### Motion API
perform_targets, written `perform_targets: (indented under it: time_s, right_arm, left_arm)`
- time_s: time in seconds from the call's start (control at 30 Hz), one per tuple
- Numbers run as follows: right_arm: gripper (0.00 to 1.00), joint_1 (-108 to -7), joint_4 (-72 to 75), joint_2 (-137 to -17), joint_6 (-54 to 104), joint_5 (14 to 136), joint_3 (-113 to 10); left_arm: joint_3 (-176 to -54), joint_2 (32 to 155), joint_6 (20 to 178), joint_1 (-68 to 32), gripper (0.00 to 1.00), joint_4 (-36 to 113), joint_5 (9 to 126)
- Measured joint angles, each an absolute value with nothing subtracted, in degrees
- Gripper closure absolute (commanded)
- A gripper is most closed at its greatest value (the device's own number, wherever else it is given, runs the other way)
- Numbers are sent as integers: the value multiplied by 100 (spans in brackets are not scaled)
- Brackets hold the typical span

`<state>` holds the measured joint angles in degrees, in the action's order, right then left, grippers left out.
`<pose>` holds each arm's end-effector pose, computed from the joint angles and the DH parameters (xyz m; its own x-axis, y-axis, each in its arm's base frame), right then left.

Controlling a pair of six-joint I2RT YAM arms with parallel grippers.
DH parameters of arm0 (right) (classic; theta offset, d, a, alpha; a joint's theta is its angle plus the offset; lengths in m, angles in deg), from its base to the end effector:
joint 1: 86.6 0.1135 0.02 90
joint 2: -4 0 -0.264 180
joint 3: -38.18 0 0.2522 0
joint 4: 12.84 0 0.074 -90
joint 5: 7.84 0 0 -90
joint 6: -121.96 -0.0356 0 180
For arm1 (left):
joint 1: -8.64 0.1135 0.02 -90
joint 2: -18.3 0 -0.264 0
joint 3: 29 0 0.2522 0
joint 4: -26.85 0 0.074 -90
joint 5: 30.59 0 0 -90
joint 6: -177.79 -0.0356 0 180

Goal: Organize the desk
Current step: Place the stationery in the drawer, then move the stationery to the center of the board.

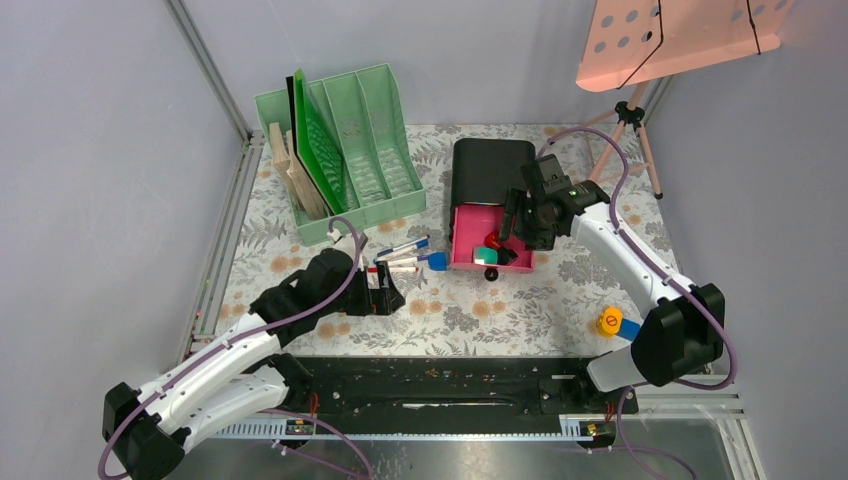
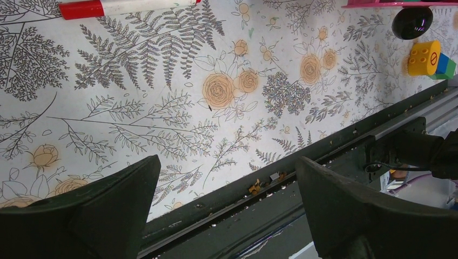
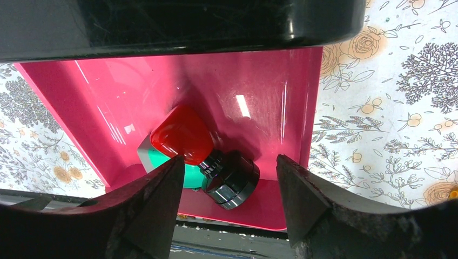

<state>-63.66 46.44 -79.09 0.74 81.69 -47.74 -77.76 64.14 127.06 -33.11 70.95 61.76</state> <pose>0.2768 0.1175 0.2967 -0.8605 0.1986 -0.4691 0.0609 0.9544 0.2923 0.1262 -0.1146 0.2436 -0.8160 -0.1194 -0.5656 0.2220 0.8387 -0.4973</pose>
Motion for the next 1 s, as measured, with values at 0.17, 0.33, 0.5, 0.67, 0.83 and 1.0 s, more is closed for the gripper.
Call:
perform_targets:
  time_s: [0.17, 0.33, 0.5, 0.67, 0.83, 1.0]
  right_arm:
    - [24, -6366, 4659, -7796, 50, 8162, -4774]
    - [20, -6366, 4690, -7249, 13, 8162, -4717]
    - [16, -6364, 4790, -6357, -37, 8171, -4274]
    - [13, -6362, 5092, -5520, -158, 8241, -3673]
    - [11, -6359, 5376, -4650, -315, 8313, -3063]
    - [9, -6359, 5555, -4043, -492, 8304, -2357]
  left_arm:
    - [-7776, 6408, 12706, -3311, 1, 7098, 6176]
    - [-7776, 6377, 12706, -3311, 1, 7102, 6178]
    - [-7776, 6314, 12712, -3311, 1, 7106, 6183]
    - [-7778, 6285, 12734, -3311, 1, 7115, 6216]
    - [-7798, 6427, 12730, -3311, 1, 7106, 6270]
    - [-7903, 7089, 12725, -3307, 1, 6918, 6423]
